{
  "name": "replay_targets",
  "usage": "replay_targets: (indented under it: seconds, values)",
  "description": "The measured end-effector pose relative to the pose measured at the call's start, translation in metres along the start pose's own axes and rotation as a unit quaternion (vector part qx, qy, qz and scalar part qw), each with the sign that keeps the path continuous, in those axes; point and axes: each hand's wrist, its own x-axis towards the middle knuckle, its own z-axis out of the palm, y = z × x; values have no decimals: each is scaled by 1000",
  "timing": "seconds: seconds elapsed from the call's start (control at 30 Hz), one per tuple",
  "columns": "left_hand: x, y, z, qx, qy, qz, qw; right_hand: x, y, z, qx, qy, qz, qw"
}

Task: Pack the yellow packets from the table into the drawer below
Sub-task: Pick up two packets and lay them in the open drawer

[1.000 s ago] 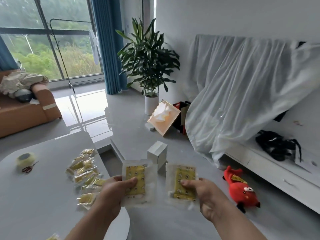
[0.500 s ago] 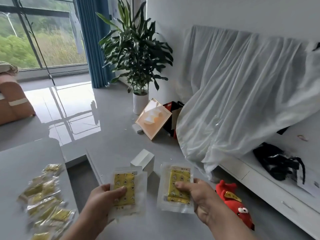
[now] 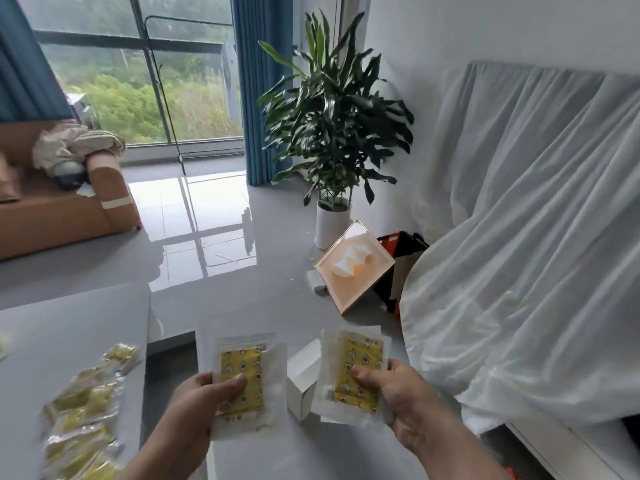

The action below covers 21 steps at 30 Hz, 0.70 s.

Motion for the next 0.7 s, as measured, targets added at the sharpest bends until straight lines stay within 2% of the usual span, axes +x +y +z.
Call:
replay_targets:
  seconds: [0.33,0.53,0.7]
  values:
    - [81,36,77,-82,97,25,992,135,-112,-4,-126,-124,23,984]
    - [120,55,64,-129,164,41,977,196,-139,35,-157,-175,52,971]
    - [166,81,32,-173,218,44,960,256,-156,99,-212,-204,65,953]
